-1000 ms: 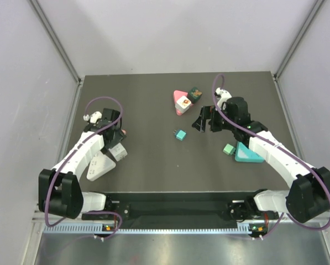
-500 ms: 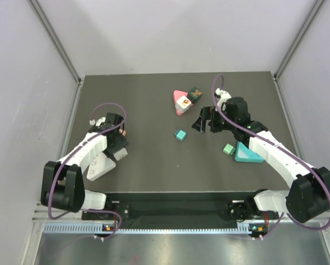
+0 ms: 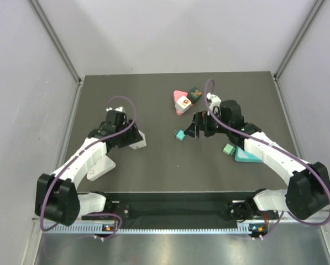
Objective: Insert the plug
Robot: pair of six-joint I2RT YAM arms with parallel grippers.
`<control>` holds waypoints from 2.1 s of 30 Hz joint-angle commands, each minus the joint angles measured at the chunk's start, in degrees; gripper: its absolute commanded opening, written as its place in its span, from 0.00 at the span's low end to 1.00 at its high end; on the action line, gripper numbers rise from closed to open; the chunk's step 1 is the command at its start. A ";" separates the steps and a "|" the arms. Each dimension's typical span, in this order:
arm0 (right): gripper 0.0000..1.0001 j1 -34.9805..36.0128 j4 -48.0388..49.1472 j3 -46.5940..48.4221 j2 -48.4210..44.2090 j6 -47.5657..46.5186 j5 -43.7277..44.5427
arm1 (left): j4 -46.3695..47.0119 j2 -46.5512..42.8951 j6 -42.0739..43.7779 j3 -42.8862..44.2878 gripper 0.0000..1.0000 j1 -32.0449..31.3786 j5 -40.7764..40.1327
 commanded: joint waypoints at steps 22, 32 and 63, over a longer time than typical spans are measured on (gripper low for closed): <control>0.99 2.24 10.96 4.42 3.04 -10.61 -39.37 | 27.87 -8.28 12.35 -1.23 0.00 -9.06 55.18; 0.96 -1.17 -9.33 8.29 0.84 1.23 6.91 | 24.27 -9.07 11.91 2.02 0.00 -9.50 45.27; 0.91 7.07 -28.23 25.95 4.61 -6.64 -7.63 | 33.67 -13.55 33.36 -2.37 0.00 -40.43 -12.66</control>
